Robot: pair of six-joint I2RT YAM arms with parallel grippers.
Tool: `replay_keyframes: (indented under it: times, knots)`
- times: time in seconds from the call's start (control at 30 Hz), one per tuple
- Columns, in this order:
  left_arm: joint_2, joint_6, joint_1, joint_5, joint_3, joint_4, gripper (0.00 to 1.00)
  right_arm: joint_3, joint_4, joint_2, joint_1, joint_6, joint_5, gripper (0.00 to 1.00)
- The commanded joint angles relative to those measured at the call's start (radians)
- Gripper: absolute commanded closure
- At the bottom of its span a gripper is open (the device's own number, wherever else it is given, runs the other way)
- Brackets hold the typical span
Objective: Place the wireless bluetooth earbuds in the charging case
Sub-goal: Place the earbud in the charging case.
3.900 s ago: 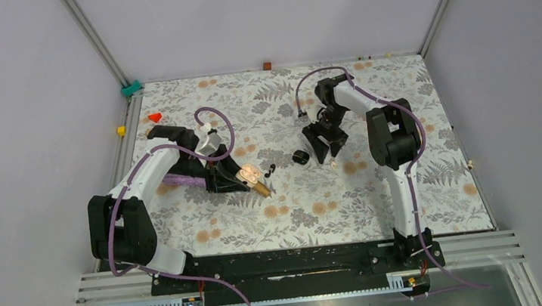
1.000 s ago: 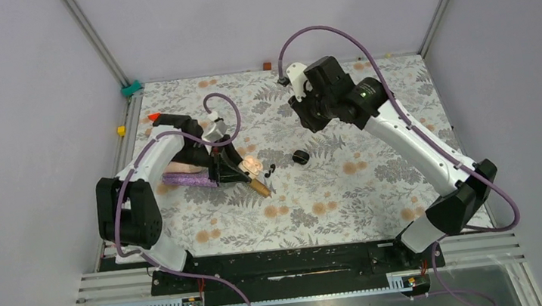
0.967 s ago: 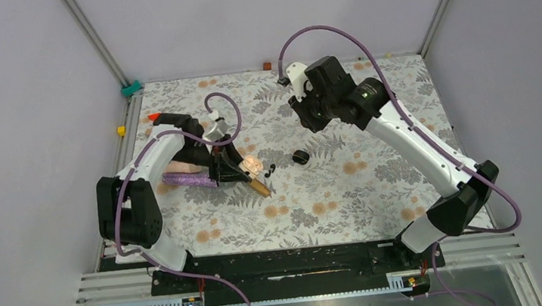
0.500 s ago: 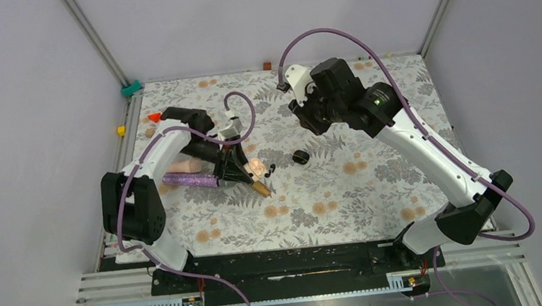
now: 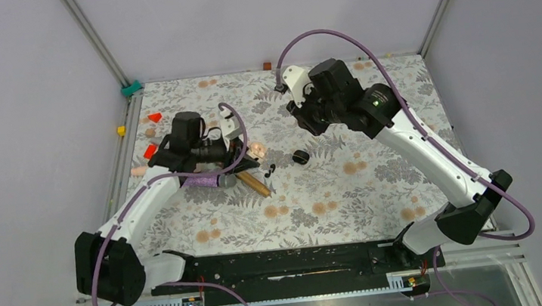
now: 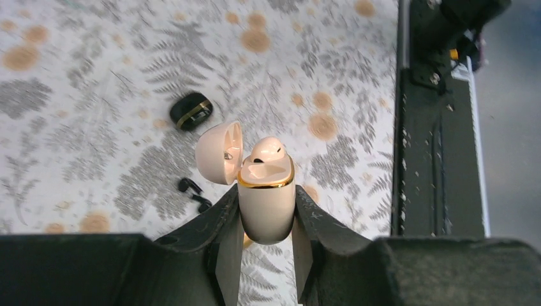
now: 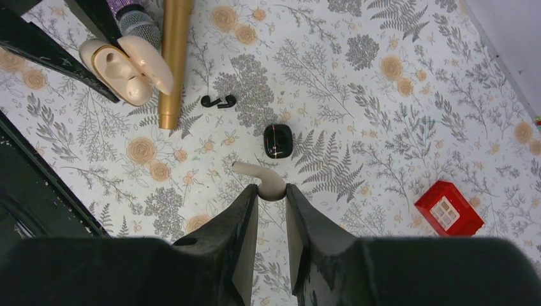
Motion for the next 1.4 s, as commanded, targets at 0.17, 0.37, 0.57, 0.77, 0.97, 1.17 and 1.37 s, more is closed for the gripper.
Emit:
replay_keyframes:
  times: [0.17,0.37,0.57,0.77,0.97,1.17,1.37]
  knots:
    - [-0.083,-0.519,-0.047,-0.092,-0.168,0.765,1.0,0.01,0.125,-0.011,0.097,-0.03,0.042,0.72]
    - [-0.077,-0.587,-0.067,-0.082,-0.223,0.856,1.0,-0.047,0.213,0.0,0.194,-0.096,0.156,0.71]
    - [-0.098,-0.673,-0.067,-0.012,-0.284,1.014,1.0,-0.09,0.262,0.029,0.249,-0.115,0.209,0.71]
    - [-0.098,-0.685,-0.067,0.032,-0.298,1.043,1.0,-0.105,0.283,0.043,0.264,-0.098,0.231,0.72]
    - [-0.096,-0.678,-0.067,0.024,-0.299,1.038,1.0,-0.086,0.269,0.051,0.28,-0.088,0.225,0.72]
    - [-0.089,-0.628,-0.067,-0.004,-0.288,0.967,1.0,-0.073,0.26,0.045,0.301,-0.084,0.246,0.72]
    - [-0.083,-0.62,-0.067,-0.005,-0.285,0.957,1.0,-0.072,0.252,0.034,0.304,-0.072,0.234,0.72]
